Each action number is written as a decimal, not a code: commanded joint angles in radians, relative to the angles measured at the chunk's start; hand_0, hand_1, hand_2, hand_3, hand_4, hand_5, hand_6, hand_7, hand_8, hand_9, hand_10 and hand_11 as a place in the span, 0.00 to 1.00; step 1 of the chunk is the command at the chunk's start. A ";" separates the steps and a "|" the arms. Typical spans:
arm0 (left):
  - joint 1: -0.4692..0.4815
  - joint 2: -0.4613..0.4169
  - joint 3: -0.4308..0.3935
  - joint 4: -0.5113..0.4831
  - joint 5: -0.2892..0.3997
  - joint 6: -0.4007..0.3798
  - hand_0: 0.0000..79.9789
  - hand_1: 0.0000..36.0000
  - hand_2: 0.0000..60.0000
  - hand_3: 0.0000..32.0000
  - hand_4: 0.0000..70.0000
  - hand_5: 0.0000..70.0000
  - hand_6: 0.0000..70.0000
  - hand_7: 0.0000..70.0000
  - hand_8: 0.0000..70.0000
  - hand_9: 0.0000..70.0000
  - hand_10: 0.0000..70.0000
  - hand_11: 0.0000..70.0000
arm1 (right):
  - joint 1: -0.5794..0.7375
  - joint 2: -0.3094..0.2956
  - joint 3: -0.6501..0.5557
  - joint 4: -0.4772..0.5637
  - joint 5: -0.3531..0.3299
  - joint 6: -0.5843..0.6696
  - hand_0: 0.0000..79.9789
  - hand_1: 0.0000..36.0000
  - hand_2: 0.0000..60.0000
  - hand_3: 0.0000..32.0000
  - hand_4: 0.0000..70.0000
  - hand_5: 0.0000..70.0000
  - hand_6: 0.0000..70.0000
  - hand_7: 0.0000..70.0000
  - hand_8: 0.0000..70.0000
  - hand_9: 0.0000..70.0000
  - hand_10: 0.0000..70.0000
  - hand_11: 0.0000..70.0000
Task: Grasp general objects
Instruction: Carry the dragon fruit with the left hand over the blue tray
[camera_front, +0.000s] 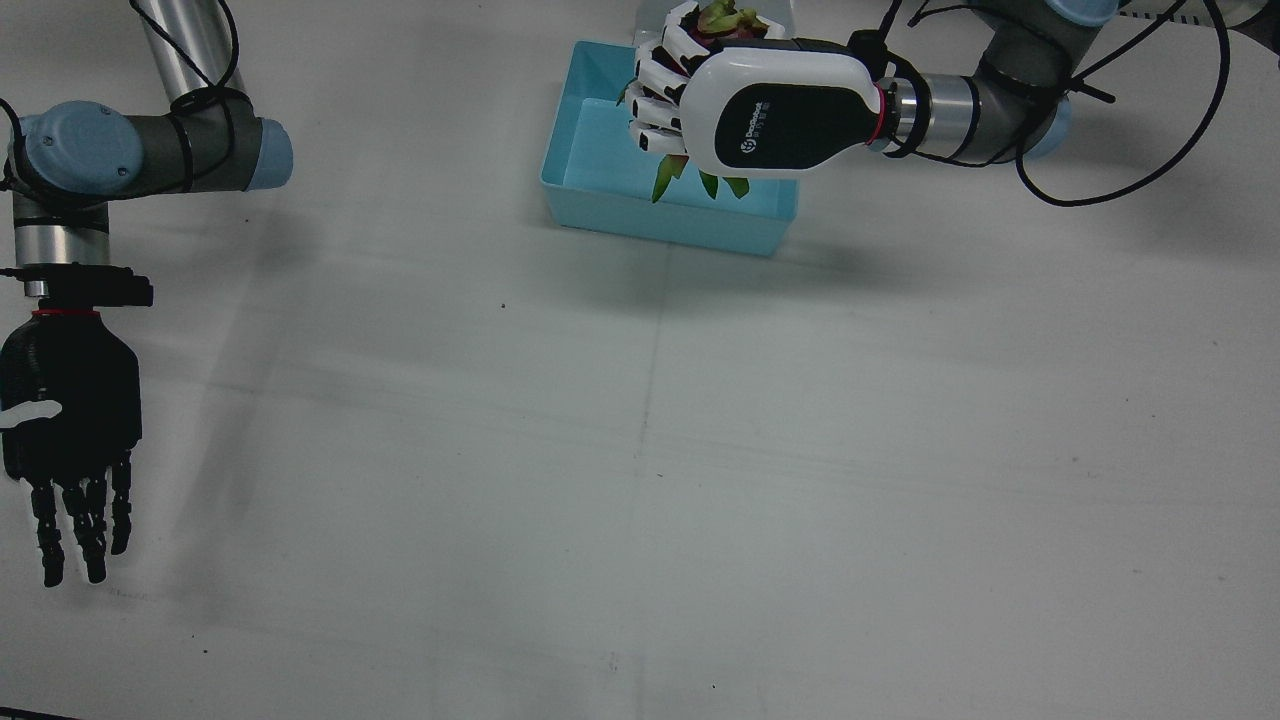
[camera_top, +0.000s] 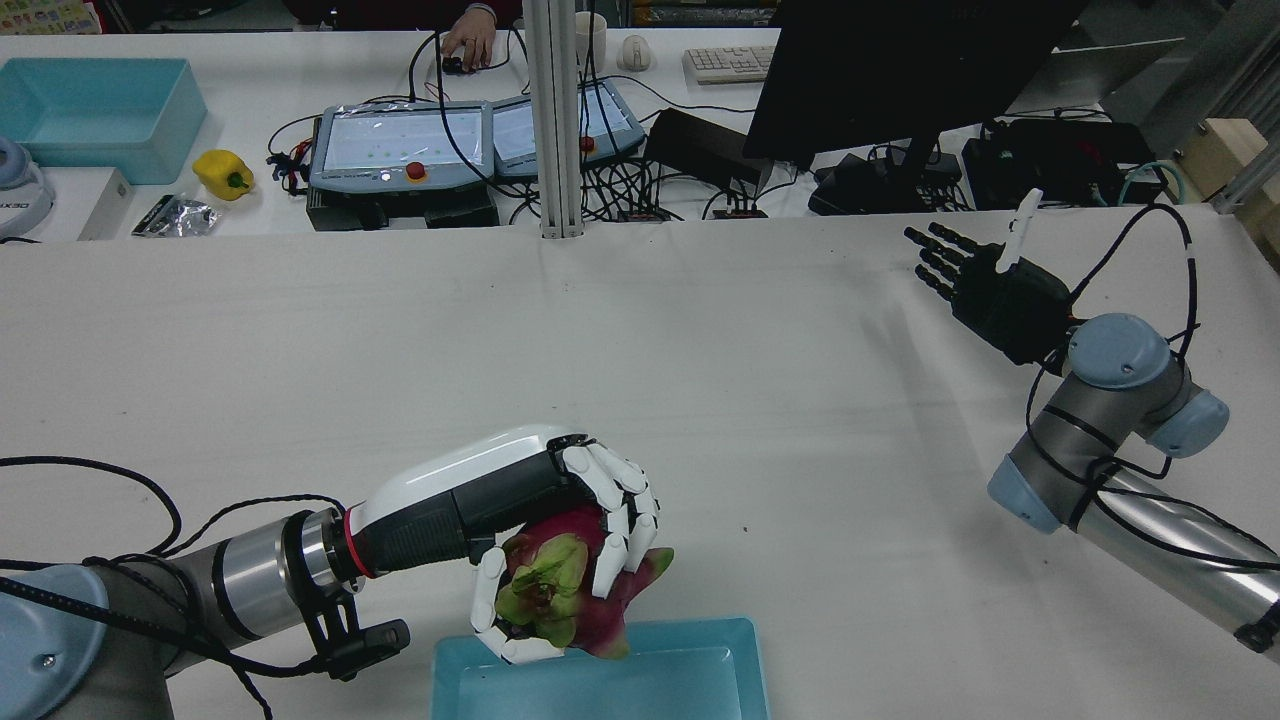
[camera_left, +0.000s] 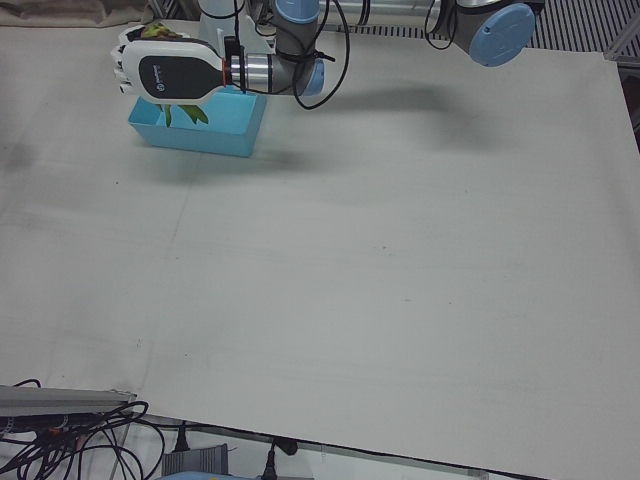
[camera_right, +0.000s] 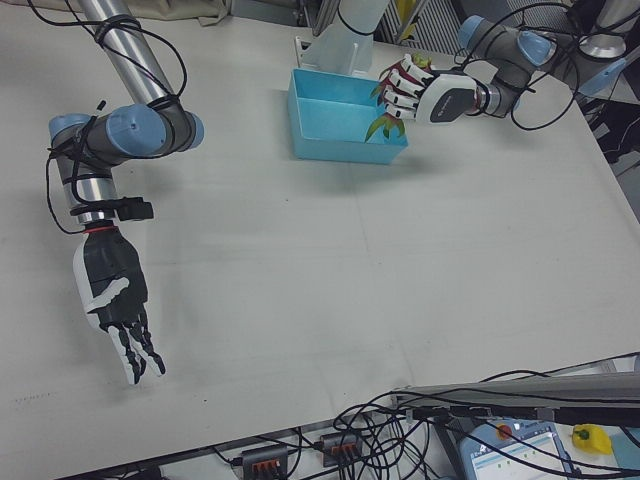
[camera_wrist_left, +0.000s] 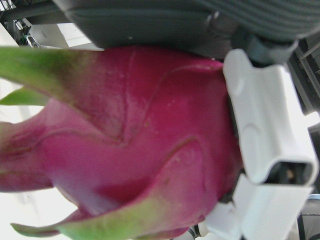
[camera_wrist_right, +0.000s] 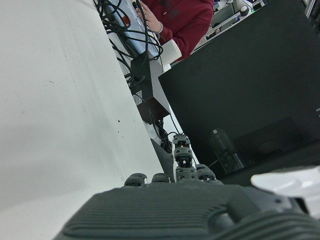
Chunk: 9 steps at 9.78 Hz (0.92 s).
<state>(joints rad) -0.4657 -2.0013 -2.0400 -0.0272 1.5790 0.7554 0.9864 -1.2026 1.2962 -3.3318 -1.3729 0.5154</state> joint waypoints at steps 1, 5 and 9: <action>0.060 -0.017 -0.020 0.003 0.013 -0.004 1.00 1.00 1.00 0.00 1.00 1.00 1.00 1.00 0.79 1.00 0.90 1.00 | 0.000 0.000 0.000 0.000 0.000 0.000 0.00 0.00 0.00 0.00 0.00 0.00 0.00 0.00 0.00 0.00 0.00 0.00; 0.088 -0.047 -0.019 0.013 0.032 -0.001 1.00 1.00 1.00 0.00 1.00 1.00 0.69 1.00 0.50 0.71 0.56 0.83 | 0.000 0.000 0.000 0.000 0.000 0.000 0.00 0.00 0.00 0.00 0.00 0.00 0.00 0.00 0.00 0.00 0.00 0.00; 0.090 -0.050 -0.019 0.000 0.056 0.001 0.63 1.00 1.00 0.14 0.00 0.00 0.00 0.00 0.00 0.00 0.00 0.00 | 0.000 0.000 0.000 0.000 0.000 0.000 0.00 0.00 0.00 0.00 0.00 0.00 0.00 0.00 0.00 0.00 0.00 0.00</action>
<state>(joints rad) -0.3765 -2.0498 -2.0579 -0.0202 1.6287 0.7559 0.9863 -1.2026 1.2962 -3.3318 -1.3729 0.5154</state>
